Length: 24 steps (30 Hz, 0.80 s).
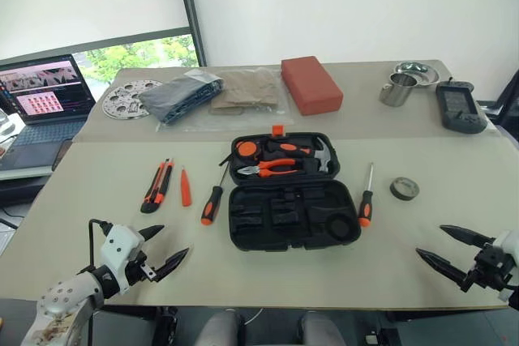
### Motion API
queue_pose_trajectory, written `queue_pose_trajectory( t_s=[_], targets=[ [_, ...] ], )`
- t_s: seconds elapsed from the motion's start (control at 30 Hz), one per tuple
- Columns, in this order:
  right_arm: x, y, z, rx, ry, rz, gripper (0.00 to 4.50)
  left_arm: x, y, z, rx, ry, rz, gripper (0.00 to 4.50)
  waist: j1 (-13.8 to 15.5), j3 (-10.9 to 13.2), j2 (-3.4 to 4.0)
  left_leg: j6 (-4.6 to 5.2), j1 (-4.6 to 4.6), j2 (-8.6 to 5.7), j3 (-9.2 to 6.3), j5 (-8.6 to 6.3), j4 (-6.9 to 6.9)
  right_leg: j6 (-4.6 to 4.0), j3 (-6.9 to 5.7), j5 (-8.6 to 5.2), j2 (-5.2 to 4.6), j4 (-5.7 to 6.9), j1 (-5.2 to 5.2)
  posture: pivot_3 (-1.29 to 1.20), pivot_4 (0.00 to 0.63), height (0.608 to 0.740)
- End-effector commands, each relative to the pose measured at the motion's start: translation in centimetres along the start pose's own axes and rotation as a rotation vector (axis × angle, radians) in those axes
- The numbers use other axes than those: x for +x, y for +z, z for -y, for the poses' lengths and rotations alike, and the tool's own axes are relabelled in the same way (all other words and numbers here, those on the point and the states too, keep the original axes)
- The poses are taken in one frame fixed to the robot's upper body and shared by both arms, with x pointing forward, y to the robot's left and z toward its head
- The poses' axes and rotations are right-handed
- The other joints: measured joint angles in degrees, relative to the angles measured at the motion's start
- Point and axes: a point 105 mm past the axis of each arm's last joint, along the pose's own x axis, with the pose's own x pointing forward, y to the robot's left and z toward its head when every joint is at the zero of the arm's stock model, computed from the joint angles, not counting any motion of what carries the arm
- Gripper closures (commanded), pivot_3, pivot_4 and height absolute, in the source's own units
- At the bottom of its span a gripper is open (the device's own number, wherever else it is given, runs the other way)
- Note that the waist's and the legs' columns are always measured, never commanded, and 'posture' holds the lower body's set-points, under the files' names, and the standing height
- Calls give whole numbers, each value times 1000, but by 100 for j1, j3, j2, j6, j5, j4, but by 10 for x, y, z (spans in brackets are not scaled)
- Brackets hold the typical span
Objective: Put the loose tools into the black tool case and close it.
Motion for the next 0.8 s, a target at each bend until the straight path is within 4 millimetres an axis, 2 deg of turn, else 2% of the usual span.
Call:
queue_pose_trajectory(
  t_s=[0.03,0.47,0.63,0.73,0.8],
  targets=[
    [-5,14,7,-45,-40,57,14,0,4,-7,24,11,12,0,-1,0,0,0,0,0,0,0,0,0,0,0,0,0,0,0,150,707],
    [-5,16,10,-50,-56,73,14,5,10,-11,27,4,47,0,-3,0,0,0,1,-1,1,0,0,0,-1,0,2,1,0,0,150,707],
    [-3,42,-3,-59,56,148,14,16,41,-3,2,-60,140,0,1,0,0,0,0,-1,0,0,0,0,-1,0,1,2,-1,0,150,707],
    [2,59,-10,-76,106,188,14,32,58,3,-62,-86,151,0,7,0,1,0,-2,1,-3,0,4,3,-2,2,0,5,1,0,150,707],
    [5,68,-13,-84,119,212,14,44,62,6,-60,-68,123,0,3,0,0,0,-1,-1,-4,0,7,7,-2,4,2,8,2,0,150,707]
  ],
)
